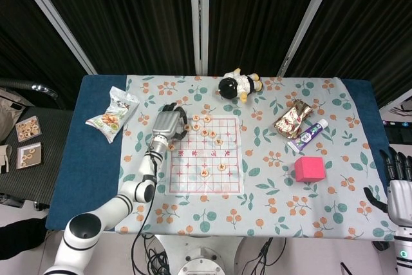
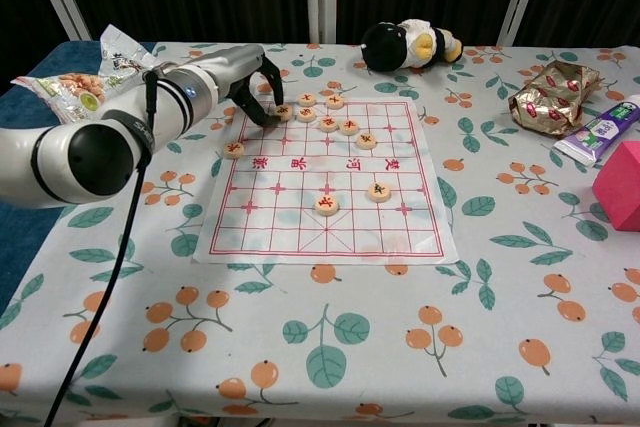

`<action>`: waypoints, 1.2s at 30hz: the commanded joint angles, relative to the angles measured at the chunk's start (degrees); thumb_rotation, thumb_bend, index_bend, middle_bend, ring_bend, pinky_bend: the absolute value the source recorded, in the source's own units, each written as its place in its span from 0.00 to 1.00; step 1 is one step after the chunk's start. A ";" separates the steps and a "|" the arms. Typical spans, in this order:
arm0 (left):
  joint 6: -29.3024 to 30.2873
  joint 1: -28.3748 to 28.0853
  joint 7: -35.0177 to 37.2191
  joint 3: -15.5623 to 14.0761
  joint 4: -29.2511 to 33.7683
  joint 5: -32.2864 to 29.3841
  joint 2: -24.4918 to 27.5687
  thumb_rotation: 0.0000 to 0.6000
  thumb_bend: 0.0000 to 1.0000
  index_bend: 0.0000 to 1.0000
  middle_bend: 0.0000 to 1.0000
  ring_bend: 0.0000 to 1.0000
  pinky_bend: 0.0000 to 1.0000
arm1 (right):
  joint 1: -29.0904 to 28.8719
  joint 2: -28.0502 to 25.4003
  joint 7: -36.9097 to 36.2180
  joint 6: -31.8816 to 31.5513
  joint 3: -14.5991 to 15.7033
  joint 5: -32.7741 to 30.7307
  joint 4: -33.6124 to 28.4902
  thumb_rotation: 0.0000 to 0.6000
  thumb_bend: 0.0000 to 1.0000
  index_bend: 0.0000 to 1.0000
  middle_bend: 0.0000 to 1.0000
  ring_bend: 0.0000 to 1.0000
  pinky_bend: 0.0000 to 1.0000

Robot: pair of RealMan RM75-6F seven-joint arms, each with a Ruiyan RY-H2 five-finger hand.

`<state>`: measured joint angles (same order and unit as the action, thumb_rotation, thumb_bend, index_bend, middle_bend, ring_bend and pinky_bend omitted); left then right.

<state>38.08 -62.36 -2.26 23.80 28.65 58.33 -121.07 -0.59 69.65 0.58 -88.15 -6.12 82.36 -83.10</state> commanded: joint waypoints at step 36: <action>30.56 20.78 -1.97 -10.02 42.22 14.56 23.99 1.00 0.28 0.12 0.13 0.00 0.07 | -0.25 -0.80 1.15 0.12 1.76 2.93 -1.76 1.00 0.15 0.00 0.00 0.00 0.00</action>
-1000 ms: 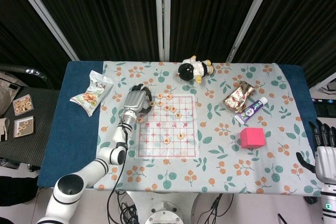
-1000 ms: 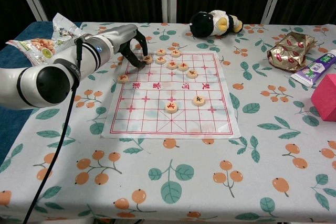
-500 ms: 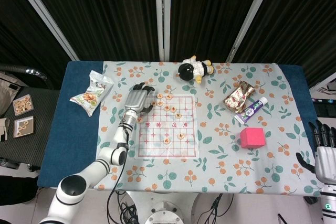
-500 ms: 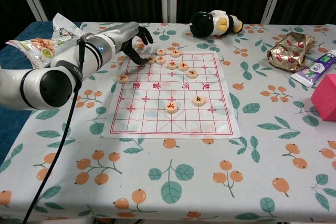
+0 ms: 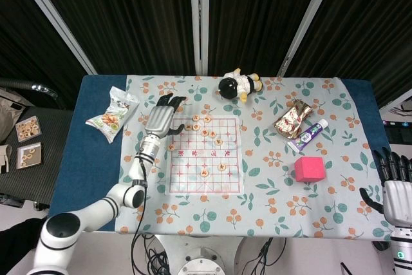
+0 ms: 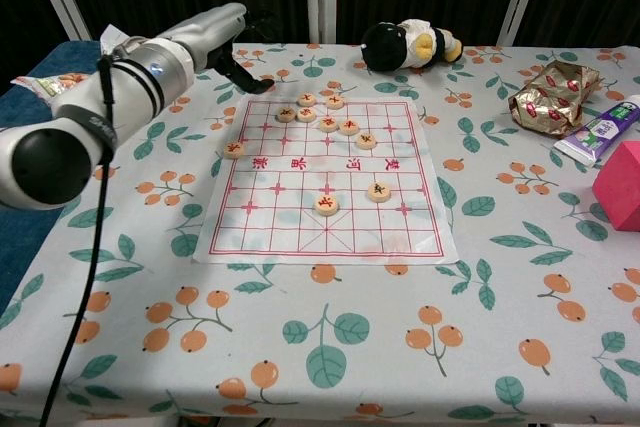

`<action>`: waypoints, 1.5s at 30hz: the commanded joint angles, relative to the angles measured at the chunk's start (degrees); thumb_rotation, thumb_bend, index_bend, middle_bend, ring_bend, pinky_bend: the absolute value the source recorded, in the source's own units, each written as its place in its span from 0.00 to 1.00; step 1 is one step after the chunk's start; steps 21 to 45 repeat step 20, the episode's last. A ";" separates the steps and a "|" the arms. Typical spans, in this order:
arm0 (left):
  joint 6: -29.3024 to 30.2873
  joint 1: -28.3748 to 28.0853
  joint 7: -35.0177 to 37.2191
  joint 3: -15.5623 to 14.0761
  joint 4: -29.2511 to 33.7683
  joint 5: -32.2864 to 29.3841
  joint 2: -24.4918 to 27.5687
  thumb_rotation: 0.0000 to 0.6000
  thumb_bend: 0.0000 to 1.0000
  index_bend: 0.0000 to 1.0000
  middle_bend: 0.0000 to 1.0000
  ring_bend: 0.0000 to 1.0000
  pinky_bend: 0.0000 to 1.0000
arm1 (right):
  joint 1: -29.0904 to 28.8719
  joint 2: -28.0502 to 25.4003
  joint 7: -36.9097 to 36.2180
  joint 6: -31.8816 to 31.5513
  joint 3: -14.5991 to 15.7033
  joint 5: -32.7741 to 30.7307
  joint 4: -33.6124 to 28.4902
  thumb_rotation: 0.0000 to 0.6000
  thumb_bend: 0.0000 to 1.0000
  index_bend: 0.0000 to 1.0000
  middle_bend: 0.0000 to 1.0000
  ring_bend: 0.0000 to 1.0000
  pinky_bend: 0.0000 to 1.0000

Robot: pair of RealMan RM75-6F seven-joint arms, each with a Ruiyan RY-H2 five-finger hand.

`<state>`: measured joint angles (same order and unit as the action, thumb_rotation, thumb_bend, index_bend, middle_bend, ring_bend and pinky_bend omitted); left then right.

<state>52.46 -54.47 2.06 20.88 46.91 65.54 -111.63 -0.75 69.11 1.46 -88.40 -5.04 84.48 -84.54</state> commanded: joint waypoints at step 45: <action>47.66 44.12 -3.93 -29.28 29.51 25.87 35.23 1.00 0.23 0.09 0.07 0.00 0.00 | 0.73 2.32 3.96 0.45 3.86 3.89 0.53 1.00 0.15 0.00 0.00 0.00 0.00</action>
